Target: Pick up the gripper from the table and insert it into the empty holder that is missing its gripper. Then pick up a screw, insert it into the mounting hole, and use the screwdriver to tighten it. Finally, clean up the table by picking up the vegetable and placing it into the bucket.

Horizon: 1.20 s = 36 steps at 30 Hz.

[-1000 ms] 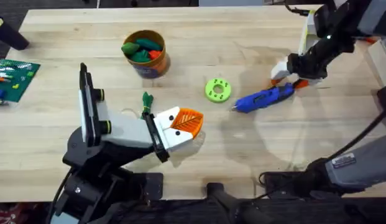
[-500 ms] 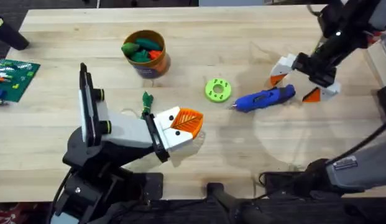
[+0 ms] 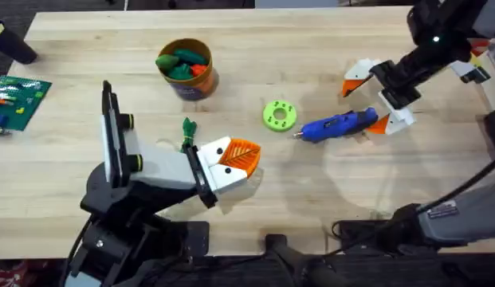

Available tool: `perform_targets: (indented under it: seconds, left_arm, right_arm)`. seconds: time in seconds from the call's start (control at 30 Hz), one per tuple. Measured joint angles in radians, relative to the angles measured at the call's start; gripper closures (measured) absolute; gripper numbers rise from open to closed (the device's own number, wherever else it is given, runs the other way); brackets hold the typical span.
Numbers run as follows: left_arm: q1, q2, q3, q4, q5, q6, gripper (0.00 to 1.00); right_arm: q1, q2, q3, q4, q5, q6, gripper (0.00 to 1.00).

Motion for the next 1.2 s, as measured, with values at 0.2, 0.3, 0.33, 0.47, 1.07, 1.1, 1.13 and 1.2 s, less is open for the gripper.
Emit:
perform_targets:
  seconds: [0.2, 0.3, 0.33, 0.47, 1.07, 1.1, 1.13, 1.2]
  left_arm:
    - [0.0, 0.0, 0.0, 0.0, 0.0, 0.0, 0.985]
    - [0.0, 0.0, 0.0, 0.0, 0.0, 0.0, 0.985]
    - [0.0, 0.0, 0.0, 0.0, 0.0, 0.0, 0.985]
    - [0.0, 0.0, 0.0, 0.0, 0.0, 0.0, 0.985]
    - [0.0, 0.0, 0.0, 0.0, 0.0, 0.0, 0.985]
    - [0.0, 0.0, 0.0, 0.0, 0.0, 0.0, 0.985]
    - [0.0, 0.0, 0.0, 0.0, 0.0, 0.0, 0.985]
    - [0.0, 0.0, 0.0, 0.0, 0.0, 0.0, 0.985]
  right_arm:
    - [0.091, 0.0, -0.027, 0.015, 0.026, 0.124, 0.007]
    - [0.125, 0.0, -0.055, 0.016, 0.057, 0.197, 0.008]
    - [0.13, 0.0, -0.062, 0.02, 0.064, 0.218, 0.008]
    - [0.131, 0.0, -0.069, 0.042, 0.085, 0.272, 0.009]
    - [0.127, 0.0, -0.077, 0.041, 0.134, 0.342, 0.343]
    - [0.127, 0.0, -0.077, 0.04, 0.135, 0.342, 0.425]
    - [0.127, 0.0, -0.078, 0.04, 0.135, 0.341, 0.507]
    - [0.127, 0.0, -0.079, 0.036, 0.136, 0.34, 0.741]
